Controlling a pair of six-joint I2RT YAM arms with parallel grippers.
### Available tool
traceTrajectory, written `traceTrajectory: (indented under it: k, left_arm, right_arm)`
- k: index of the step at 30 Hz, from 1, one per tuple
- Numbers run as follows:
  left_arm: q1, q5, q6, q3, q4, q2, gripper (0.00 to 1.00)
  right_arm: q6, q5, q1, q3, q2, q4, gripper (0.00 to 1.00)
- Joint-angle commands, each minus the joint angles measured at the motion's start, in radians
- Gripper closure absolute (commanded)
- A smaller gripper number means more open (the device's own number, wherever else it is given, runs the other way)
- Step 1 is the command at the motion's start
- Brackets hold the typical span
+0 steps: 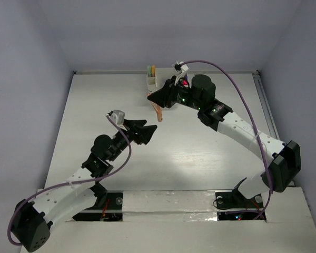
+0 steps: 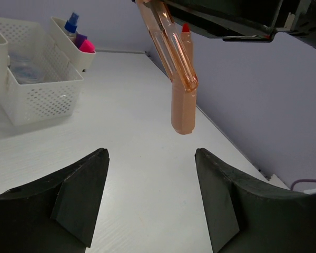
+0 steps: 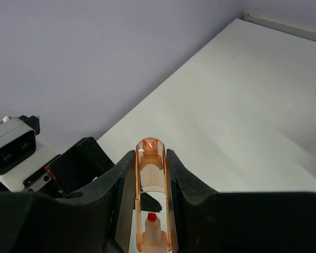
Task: Sort the stationery into containers
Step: Close the pen cap on the pen.
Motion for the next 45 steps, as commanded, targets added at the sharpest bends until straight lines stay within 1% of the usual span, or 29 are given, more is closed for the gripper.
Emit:
traceTrajectory:
  k: [1,5,6,9,12,17,21,22,24,25,27,28,31,32,36,39,44,45]
  left_arm:
    - [-0.021,-0.076,0.099,0.060,0.091,0.039,0.36]
    - [-0.062,-0.094,0.145,0.092,0.120,0.086,0.35]
    - [-0.062,-0.129,0.154,0.098,0.128,0.105,0.36]
    - [-0.084,-0.143,0.180,0.118,0.148,0.137,0.36]
    - [-0.094,-0.174,0.191,0.131,0.161,0.157,0.38]
    - [-0.114,-0.186,0.208,0.148,0.178,0.186,0.42]
    - [-0.123,-0.186,0.217,0.163,0.185,0.212,0.52]
    - [-0.123,-0.186,0.218,0.164,0.183,0.214,0.57]
    - [-0.133,-0.189,0.218,0.166,0.183,0.214,0.63]
    - [-0.133,-0.188,0.218,0.166,0.180,0.215,0.68]
    - [-0.133,-0.189,0.218,0.164,0.178,0.209,0.73]
    - [-0.133,-0.189,0.215,0.166,0.177,0.208,0.80]
    - [-0.142,-0.194,0.209,0.167,0.177,0.202,0.86]
    - [-0.142,-0.197,0.203,0.167,0.177,0.200,0.89]
    - [-0.162,-0.214,0.180,0.163,0.194,0.200,0.96]
    - [-0.182,-0.247,0.180,0.160,0.198,0.203,1.00]
    - [-0.191,-0.304,0.159,0.157,0.200,0.197,1.00]
    - [-0.191,-0.338,0.143,0.157,0.192,0.192,1.00]
  right_arm:
    - [0.035,0.021,-0.008,0.042,-0.035,-0.005,1.00]
    - [0.034,0.024,-0.008,0.043,-0.031,-0.011,1.00]
    - [0.035,0.024,-0.008,0.043,-0.030,-0.011,1.00]
    - [0.040,0.021,-0.008,0.051,-0.024,-0.010,1.00]
    - [0.047,0.015,-0.008,0.053,-0.018,-0.005,1.00]
    - [0.060,0.006,-0.008,0.050,-0.010,0.006,1.00]
    - [0.067,0.000,-0.008,0.050,-0.007,0.015,1.00]
    - [0.067,0.000,-0.008,0.048,-0.005,0.018,1.00]
    - [0.067,0.001,-0.008,0.048,-0.008,0.020,1.00]
    - [0.069,0.001,-0.008,0.046,-0.008,0.020,1.00]
    - [0.072,0.006,-0.008,0.045,-0.008,0.026,1.00]
    - [0.072,0.009,-0.008,0.045,-0.010,0.027,1.00]
    - [0.073,0.017,-0.008,0.043,-0.008,0.033,1.00]
    - [0.075,0.018,-0.008,0.039,-0.005,0.042,1.00]
    - [0.087,0.023,-0.008,0.025,0.001,0.090,1.00]
    - [0.093,0.009,-0.008,0.031,0.016,0.092,1.00]
    - [0.089,0.046,-0.008,0.011,0.010,0.105,1.00]
    - [0.090,0.058,-0.008,0.004,0.008,0.113,1.00]
